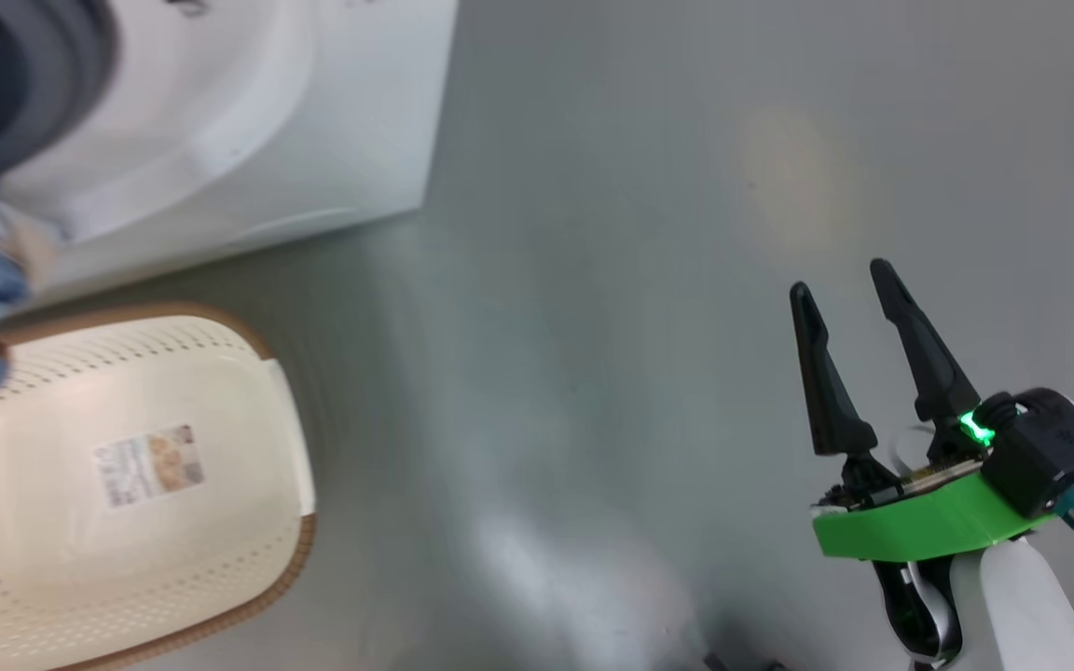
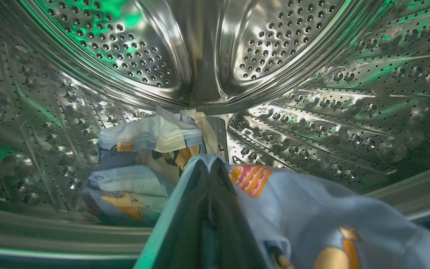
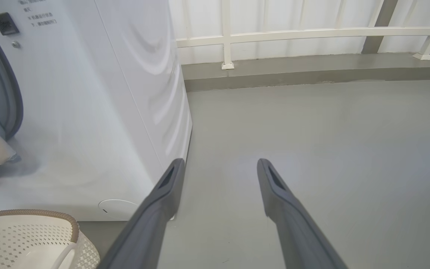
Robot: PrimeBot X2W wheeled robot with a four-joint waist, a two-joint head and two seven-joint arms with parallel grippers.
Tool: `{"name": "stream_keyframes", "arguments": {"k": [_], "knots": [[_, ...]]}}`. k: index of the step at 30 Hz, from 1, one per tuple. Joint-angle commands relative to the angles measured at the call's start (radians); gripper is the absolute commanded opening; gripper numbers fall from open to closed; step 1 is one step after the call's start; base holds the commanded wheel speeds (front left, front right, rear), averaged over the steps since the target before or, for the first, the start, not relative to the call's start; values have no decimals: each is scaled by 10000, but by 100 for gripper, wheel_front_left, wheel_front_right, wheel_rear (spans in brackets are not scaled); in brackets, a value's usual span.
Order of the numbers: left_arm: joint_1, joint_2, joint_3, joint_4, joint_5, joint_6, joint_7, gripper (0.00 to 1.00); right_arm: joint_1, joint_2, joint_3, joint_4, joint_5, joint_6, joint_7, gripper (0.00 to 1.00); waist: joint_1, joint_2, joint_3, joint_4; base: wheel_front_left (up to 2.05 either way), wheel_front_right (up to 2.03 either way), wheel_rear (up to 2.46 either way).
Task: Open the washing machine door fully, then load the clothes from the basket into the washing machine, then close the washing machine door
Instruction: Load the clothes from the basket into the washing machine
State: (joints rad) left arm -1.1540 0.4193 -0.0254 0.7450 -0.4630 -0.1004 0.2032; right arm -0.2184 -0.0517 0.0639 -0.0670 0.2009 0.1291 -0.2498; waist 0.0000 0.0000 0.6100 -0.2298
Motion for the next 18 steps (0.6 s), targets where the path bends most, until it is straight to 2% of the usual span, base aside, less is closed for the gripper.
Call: {"name": "stream_keyframes", "arguments": {"k": [1, 5, 11, 13, 14, 16, 18], "knots": [[-600, 833, 219, -333, 52, 74, 141, 0, -121, 12, 317, -281, 275, 16, -118, 100, 0, 0, 754, -621, 0, 0, 0], [-1137, 1208, 253, -515, 215, 168, -54, 0, -262, 12, 422, -272, 443, 16, -119, 100, 0, 0, 987, -822, 0, 0, 0], [-2104, 1561, 407, -605, 500, 479, -1279, 0, -375, 13, 539, -210, 615, 16, -119, 100, 0, 0, 1182, -1044, 0, 0, 0], [-2523, 1713, 384, -627, 769, 642, -2124, 0, -408, 13, 577, -209, 650, 16, -119, 100, 0, 0, 1240, -1121, 0, 0, 0], [-2816, 1789, 308, -700, 1033, 689, -3164, 0, -428, 14, 575, -197, 662, 16, -119, 100, 0, 0, 1290, -1142, 0, 0, 0], [-3101, 1877, 178, -743, 1332, 732, -4047, 0, -430, 14, 589, -187, 667, 16, -120, 100, 0, 0, 1313, -1146, 0, 0, 0], [-3269, 1976, 38, -857, 1601, 718, -4383, 0, -442, 14, 594, -183, 671, 16, -120, 100, 0, 0, 1337, -1144, 0, 0, 0]]}}
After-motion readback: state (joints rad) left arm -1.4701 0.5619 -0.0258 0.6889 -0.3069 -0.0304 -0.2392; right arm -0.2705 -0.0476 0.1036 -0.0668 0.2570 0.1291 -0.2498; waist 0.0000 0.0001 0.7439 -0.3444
